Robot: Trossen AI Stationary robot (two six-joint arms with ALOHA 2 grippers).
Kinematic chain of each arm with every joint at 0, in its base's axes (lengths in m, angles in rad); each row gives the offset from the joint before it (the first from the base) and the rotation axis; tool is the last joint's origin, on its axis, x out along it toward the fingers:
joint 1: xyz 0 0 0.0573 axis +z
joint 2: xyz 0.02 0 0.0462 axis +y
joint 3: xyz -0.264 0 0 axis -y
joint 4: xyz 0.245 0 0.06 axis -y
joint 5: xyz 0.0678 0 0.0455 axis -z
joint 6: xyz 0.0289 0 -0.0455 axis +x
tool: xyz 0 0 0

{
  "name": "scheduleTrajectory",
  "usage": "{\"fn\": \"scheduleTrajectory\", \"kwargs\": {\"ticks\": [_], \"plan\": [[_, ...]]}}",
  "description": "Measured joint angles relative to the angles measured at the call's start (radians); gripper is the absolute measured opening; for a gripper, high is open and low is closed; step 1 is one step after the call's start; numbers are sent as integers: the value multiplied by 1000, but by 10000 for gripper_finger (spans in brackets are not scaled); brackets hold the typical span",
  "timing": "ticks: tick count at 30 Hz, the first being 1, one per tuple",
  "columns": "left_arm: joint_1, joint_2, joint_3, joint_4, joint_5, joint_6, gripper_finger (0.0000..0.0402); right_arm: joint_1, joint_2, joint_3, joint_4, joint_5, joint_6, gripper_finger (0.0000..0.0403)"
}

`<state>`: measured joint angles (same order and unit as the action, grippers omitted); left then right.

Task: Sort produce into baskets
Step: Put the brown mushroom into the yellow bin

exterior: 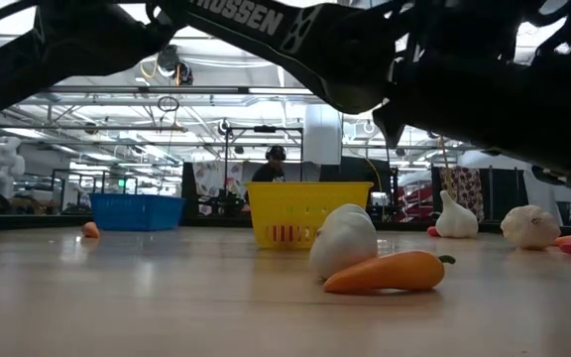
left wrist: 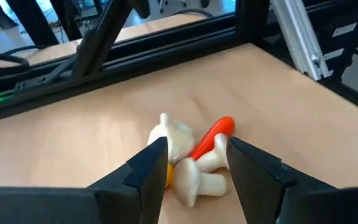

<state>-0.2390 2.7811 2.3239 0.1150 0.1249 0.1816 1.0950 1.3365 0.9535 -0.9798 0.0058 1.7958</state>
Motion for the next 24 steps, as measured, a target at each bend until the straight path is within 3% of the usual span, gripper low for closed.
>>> {"fn": "scheduleTrajectory", "kwargs": {"ticks": [24], "plan": [[2, 24, 2, -42, 41, 15, 173, 0, 0, 0, -6, 2, 18, 199]]}}
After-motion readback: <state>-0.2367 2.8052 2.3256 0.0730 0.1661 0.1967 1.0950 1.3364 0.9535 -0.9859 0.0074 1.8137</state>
